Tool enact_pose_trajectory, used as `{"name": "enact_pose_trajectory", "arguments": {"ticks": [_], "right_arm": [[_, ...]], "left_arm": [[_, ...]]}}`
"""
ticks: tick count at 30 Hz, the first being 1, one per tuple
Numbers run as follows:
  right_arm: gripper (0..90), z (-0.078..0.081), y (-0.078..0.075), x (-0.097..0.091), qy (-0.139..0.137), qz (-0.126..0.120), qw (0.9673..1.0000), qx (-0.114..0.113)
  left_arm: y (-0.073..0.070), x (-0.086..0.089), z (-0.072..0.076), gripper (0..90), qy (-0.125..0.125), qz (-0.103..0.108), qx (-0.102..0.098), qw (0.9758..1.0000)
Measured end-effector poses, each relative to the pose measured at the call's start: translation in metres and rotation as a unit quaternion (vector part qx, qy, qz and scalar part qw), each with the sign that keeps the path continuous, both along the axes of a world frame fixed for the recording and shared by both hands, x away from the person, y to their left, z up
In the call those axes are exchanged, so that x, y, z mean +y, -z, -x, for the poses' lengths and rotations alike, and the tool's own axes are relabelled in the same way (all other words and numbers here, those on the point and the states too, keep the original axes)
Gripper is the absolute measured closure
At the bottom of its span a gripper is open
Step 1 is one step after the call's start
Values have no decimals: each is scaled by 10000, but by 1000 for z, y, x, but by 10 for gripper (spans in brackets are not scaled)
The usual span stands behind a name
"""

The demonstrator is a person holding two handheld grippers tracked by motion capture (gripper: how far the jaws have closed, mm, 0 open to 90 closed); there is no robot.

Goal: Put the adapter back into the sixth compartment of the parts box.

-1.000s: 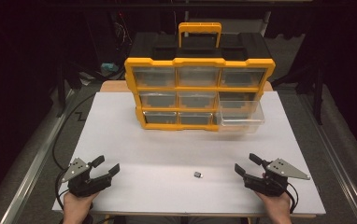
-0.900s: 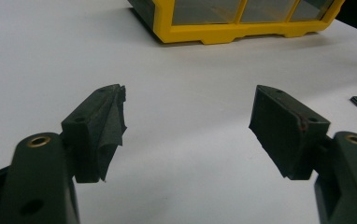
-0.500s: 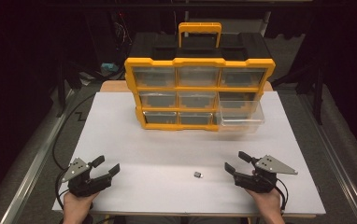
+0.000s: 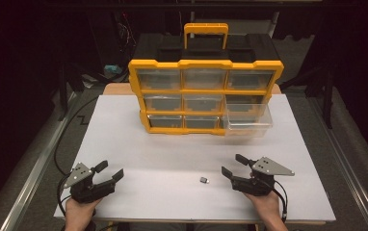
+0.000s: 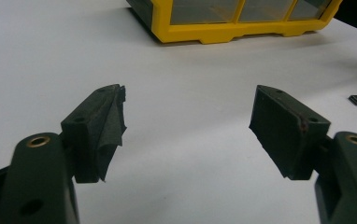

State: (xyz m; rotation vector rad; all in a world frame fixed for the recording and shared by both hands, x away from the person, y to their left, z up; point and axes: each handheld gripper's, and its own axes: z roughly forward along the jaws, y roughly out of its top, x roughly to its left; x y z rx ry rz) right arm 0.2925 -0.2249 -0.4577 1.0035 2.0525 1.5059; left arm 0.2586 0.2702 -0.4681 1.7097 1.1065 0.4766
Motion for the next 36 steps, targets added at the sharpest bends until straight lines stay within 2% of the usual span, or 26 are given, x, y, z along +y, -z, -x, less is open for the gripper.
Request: {"name": "enact_pose_trajectory", "arguments": {"ticks": [16, 26, 31, 33, 35, 36], "right_arm": [[282, -7, -3, 27, -319, -25, 9995, 59], [305, -13, -8, 38, -545, 283, 9968, 513], [317, -18, -14, 48, -735, 740, 9917, 755], [325, -19, -17, 54, -848, 1065, 9871, 846], [336, -20, -19, 58, -978, 1292, 9822, 951], [341, -20, -20, 60, -1010, 1332, 9806, 1022]], "left_arm": [[0, 0, 1, 274, 28, 8, -3, 10000], [0, 1, 1, 274, 22, 28, -5, 10000], [0, 1, 1, 273, 28, 30, 3, 10000], [0, 1, 1, 273, 30, 28, 5, 10000], [0, 1, 1, 273, 32, 31, 2, 10000], [0, 1, 1, 274, 33, 32, 3, 10000]]}}
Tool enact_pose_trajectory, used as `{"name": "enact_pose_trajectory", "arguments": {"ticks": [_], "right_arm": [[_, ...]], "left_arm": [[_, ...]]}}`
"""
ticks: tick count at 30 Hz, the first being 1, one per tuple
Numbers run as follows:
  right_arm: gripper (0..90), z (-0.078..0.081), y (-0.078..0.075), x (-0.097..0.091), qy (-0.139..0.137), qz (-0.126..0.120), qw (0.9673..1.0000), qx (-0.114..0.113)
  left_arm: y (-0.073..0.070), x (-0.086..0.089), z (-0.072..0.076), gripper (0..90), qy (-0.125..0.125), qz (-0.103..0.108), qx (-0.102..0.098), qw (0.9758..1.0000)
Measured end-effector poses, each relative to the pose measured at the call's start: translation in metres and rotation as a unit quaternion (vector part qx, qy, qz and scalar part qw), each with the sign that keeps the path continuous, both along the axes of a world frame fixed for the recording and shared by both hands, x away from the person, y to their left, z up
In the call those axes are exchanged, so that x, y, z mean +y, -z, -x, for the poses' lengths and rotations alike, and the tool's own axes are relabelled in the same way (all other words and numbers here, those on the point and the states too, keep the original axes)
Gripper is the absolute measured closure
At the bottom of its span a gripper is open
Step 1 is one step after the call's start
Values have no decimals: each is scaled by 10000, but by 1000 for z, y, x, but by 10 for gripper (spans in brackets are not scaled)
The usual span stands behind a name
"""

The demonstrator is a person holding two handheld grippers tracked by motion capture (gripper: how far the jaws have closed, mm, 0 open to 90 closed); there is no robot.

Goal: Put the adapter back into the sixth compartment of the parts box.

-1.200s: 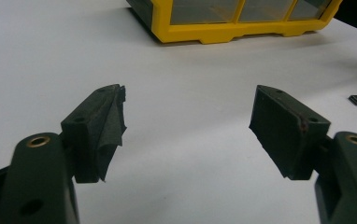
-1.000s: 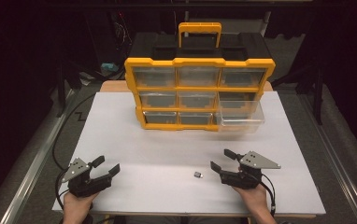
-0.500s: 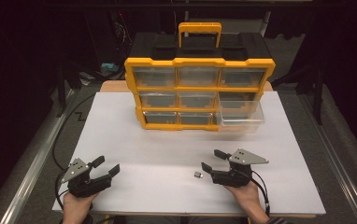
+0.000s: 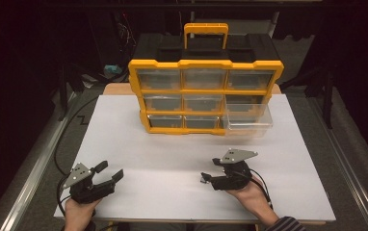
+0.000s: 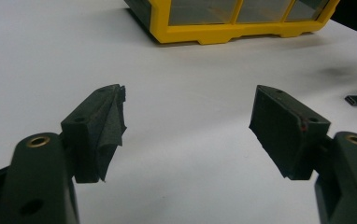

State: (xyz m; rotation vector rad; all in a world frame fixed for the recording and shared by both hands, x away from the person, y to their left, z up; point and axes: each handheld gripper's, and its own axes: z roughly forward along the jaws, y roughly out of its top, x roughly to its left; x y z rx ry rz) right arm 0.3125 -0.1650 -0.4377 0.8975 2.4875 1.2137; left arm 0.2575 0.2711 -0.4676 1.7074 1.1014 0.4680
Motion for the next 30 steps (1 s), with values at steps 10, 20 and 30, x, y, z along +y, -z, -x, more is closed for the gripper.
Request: {"name": "enact_pose_trajectory", "arguments": {"ticks": [10, 20, 30], "right_arm": [[392, -10, -6, 16, -299, 732, 9956, 503], [468, -14, -3, 29, -368, 1343, 9854, 980], [556, -16, 0, 34, -389, 1628, 9796, 1117]], "left_arm": [[0, 0, 0, 273, 3, 16, -6, 10000], [0, 1, 0, 274, 9, 17, -10, 10000], [0, 0, 0, 274, 6, 9, -17, 10000]]}}
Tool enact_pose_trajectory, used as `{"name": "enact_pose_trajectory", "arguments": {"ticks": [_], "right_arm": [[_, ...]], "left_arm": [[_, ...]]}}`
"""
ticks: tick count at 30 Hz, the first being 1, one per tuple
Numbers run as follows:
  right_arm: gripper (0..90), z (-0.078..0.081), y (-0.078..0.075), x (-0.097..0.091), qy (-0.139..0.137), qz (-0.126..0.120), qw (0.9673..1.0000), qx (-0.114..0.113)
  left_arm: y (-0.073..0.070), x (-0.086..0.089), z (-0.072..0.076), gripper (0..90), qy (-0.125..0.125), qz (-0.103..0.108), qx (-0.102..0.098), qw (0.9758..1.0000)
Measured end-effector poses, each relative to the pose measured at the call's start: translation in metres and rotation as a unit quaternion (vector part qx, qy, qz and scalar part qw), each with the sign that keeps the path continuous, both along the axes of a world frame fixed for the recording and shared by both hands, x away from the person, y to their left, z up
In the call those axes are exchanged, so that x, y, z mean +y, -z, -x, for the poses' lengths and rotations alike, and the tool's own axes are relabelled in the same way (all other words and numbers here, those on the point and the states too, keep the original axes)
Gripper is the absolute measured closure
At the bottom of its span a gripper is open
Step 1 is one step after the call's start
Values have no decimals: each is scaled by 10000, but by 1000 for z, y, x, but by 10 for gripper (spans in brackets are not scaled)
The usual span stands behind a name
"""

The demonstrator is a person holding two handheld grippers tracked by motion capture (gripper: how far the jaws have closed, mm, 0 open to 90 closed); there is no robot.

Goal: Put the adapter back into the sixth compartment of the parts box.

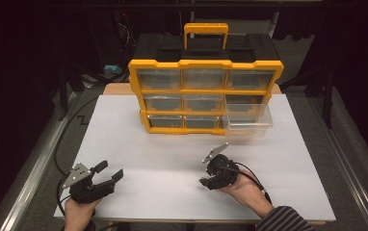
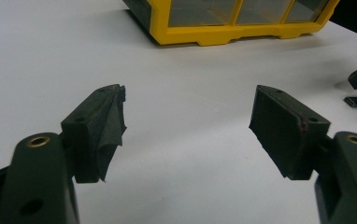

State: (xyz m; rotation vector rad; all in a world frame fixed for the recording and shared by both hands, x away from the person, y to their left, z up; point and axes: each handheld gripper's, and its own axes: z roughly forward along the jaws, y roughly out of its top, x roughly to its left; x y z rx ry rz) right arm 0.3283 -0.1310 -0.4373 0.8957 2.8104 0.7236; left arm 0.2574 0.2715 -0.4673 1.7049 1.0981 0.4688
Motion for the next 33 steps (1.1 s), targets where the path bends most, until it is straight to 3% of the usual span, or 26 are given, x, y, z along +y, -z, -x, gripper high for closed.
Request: {"name": "enact_pose_trajectory", "arguments": {"ticks": [9, 20, 33], "right_arm": [[651, -1, 4, 4, -28, 177, 9998, 105], [761, 0, 5, 6, -87, 373, 9993, 8], [767, 0, 5, 4, -109, 353, 9993, -7]], "left_arm": [[0, 0, 0, 274, 0, -7, -7, 10000], [0, 0, 0, 274, -5, -7, -21, 10000], [0, 0, 0, 274, -9, -4, -27, 10000]]}}
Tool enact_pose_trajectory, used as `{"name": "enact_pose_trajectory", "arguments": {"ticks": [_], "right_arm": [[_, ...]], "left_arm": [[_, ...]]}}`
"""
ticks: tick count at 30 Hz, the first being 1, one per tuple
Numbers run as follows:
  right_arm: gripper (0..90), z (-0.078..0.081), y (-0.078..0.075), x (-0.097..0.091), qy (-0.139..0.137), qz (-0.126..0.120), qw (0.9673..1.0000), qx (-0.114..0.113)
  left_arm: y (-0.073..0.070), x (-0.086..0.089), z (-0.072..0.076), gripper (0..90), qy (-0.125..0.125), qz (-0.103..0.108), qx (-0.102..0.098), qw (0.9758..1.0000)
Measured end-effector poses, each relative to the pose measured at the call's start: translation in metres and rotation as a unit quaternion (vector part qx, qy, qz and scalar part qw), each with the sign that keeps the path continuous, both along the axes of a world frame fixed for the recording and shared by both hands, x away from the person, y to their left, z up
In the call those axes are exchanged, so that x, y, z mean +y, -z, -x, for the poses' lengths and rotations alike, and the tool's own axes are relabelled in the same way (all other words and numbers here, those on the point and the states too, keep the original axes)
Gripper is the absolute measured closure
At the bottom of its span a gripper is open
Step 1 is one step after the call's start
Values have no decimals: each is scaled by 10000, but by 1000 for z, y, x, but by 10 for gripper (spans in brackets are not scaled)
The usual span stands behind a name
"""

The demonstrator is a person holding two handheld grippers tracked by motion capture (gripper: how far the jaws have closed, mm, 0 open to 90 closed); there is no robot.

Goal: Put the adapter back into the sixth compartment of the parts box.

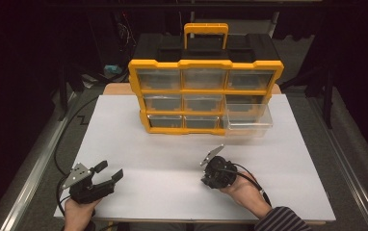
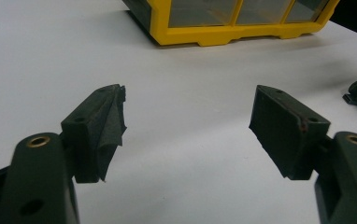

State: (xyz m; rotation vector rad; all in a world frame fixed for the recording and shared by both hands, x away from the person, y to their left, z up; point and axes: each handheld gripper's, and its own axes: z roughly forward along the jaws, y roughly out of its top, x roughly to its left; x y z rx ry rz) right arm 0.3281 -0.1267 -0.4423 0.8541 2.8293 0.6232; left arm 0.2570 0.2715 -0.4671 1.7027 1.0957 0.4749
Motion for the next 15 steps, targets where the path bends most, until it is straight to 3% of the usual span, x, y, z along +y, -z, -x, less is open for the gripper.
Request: {"name": "enact_pose_trajectory", "arguments": {"ticks": [15], "right_arm": [[768, 2, -2, -15, 141, -490, 9987, -50]], "left_arm": [[0, 0, 0, 274, -7, -17, 12, 10000]]}}
